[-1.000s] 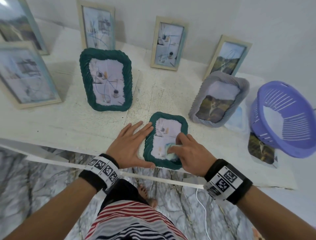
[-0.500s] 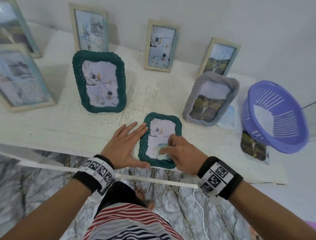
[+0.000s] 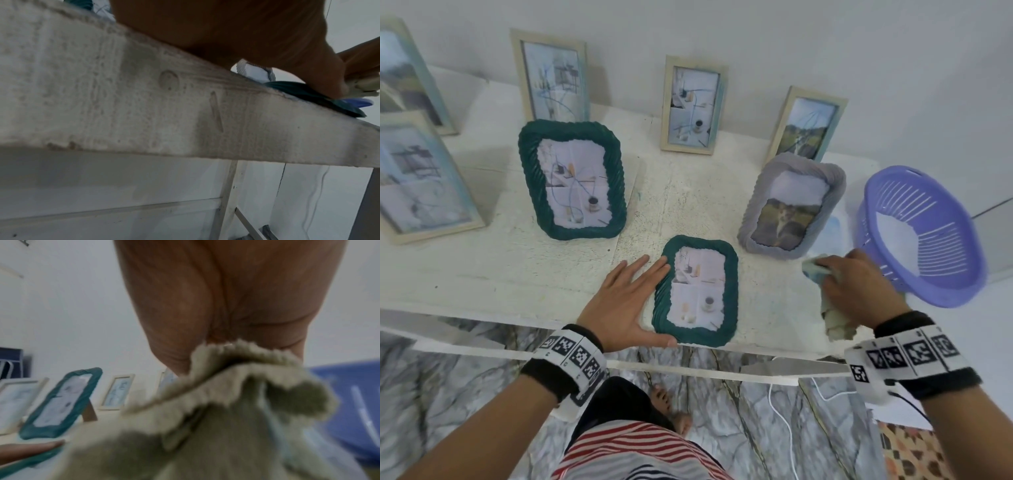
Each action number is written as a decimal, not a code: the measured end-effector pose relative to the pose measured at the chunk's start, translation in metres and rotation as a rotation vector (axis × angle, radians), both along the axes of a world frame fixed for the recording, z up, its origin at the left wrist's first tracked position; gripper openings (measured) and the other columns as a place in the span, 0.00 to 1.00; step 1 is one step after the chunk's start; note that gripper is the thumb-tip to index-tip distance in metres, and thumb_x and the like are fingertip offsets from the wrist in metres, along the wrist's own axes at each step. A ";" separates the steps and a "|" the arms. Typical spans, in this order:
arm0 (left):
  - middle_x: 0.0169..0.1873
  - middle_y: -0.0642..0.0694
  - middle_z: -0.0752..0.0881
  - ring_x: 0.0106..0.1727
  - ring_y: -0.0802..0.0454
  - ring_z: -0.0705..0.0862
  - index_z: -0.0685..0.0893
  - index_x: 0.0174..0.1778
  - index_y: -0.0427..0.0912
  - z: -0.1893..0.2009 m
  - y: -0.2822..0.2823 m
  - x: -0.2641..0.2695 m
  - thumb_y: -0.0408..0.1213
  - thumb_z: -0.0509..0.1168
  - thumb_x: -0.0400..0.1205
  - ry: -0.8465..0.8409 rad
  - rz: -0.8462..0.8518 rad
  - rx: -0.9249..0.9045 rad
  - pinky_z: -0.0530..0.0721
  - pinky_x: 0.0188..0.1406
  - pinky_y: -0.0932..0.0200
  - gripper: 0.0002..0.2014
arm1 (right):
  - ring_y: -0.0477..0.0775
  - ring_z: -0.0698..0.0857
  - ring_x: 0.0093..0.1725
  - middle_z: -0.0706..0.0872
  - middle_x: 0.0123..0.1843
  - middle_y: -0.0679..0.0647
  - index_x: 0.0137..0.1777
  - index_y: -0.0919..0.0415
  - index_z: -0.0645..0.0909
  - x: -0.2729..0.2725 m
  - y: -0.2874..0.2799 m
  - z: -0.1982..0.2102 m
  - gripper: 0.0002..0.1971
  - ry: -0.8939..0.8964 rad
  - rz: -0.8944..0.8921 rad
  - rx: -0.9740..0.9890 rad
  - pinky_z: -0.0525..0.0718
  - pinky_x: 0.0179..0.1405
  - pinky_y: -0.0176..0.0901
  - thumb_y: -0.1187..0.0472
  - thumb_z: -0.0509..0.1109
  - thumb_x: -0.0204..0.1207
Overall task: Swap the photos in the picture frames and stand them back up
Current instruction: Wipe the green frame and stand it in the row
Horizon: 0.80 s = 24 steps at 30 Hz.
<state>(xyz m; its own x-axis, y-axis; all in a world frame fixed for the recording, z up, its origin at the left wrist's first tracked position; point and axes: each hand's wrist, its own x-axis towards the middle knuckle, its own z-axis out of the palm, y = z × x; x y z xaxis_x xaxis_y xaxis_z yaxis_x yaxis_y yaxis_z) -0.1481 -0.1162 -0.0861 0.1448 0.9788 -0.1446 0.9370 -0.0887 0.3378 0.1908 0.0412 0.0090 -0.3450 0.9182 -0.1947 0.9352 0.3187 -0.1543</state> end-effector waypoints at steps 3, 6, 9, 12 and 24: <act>0.85 0.60 0.39 0.84 0.59 0.35 0.41 0.86 0.52 0.000 0.000 0.000 0.88 0.51 0.62 -0.005 0.003 -0.002 0.35 0.83 0.50 0.63 | 0.73 0.80 0.52 0.78 0.53 0.71 0.66 0.64 0.81 0.012 0.014 0.002 0.17 -0.012 -0.155 0.113 0.76 0.49 0.56 0.67 0.66 0.76; 0.84 0.61 0.36 0.84 0.61 0.33 0.39 0.86 0.53 0.001 0.000 0.001 0.88 0.51 0.62 -0.010 0.008 -0.012 0.35 0.83 0.50 0.63 | 0.78 0.80 0.41 0.76 0.49 0.76 0.61 0.71 0.75 0.004 0.023 -0.001 0.15 -0.010 -0.197 0.309 0.76 0.38 0.63 0.76 0.63 0.74; 0.83 0.63 0.35 0.83 0.62 0.31 0.38 0.85 0.54 0.003 0.000 0.002 0.88 0.51 0.62 -0.019 0.015 -0.016 0.33 0.83 0.51 0.63 | 0.75 0.80 0.36 0.75 0.42 0.75 0.55 0.70 0.76 -0.007 0.033 -0.012 0.15 -0.068 -0.118 0.381 0.74 0.30 0.58 0.81 0.65 0.70; 0.83 0.63 0.35 0.83 0.62 0.32 0.39 0.85 0.54 0.005 0.001 0.002 0.88 0.52 0.62 -0.034 0.020 -0.016 0.33 0.83 0.52 0.63 | 0.74 0.81 0.35 0.77 0.41 0.77 0.48 0.75 0.78 -0.015 0.046 -0.014 0.11 -0.102 -0.099 0.381 0.79 0.34 0.61 0.82 0.68 0.66; 0.83 0.64 0.37 0.83 0.63 0.32 0.40 0.85 0.55 0.006 0.000 0.002 0.88 0.52 0.61 -0.040 0.023 -0.017 0.36 0.84 0.51 0.63 | 0.72 0.82 0.50 0.79 0.54 0.70 0.58 0.74 0.78 -0.003 0.052 -0.035 0.13 -0.015 -0.131 0.219 0.79 0.50 0.57 0.74 0.61 0.76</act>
<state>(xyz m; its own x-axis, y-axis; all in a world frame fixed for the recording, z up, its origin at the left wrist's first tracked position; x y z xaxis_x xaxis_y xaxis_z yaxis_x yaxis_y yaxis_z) -0.1466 -0.1159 -0.0799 0.1280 0.9794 -0.1562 0.9243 -0.0607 0.3767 0.1877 0.0930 -0.0264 -0.2184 0.9758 0.0096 0.9725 0.2185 -0.0807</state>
